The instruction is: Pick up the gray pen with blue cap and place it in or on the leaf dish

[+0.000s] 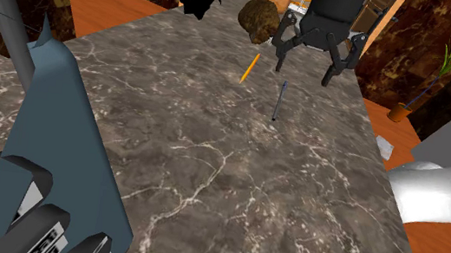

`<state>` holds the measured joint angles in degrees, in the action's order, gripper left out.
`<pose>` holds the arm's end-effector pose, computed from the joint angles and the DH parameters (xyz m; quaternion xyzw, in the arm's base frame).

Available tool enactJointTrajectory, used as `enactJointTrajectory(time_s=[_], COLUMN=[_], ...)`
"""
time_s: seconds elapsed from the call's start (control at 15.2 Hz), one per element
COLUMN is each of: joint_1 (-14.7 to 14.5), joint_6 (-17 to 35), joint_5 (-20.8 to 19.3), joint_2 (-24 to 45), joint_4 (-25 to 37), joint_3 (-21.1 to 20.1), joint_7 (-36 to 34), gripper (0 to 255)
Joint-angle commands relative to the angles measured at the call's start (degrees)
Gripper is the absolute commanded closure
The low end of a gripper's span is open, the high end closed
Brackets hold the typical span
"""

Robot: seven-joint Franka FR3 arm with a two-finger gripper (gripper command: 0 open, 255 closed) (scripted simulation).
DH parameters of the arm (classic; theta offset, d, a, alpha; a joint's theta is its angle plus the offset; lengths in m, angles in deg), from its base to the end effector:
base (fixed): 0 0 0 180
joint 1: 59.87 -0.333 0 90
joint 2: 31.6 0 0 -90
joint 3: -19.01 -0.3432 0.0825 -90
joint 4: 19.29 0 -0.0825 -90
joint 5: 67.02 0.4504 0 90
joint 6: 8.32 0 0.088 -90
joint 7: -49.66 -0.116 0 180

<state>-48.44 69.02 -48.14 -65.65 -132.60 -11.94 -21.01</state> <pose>0.3605 0.2452 0.6617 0.8920 -0.4484 -0.0509 0.0246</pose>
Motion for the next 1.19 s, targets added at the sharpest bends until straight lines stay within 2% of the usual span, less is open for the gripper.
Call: enactJointTrajectory(time_s=[0.0, 0.53, 0.99, 1.06, 1.12], joint_1=[1.95, 0.95, 0.96, 0.96, 0.96], joint_6=[-0.27, 4.76, 4.74, 4.74, 4.74], joint_5=[0.45, 1.8, 1.8, 1.8, 1.8], joint_2=[3.45, 0.67, 0.68, 0.68, 0.68], joint_4=[3.7, -3.98, -3.97, -3.97, -3.97], joint_3=[-3.44, -3.86, -3.85, -3.85, -3.85], joint_7=[-6.94, -5.84, -5.84, -5.84, -5.84], gripper=[0, 0, 0, 255, 255])
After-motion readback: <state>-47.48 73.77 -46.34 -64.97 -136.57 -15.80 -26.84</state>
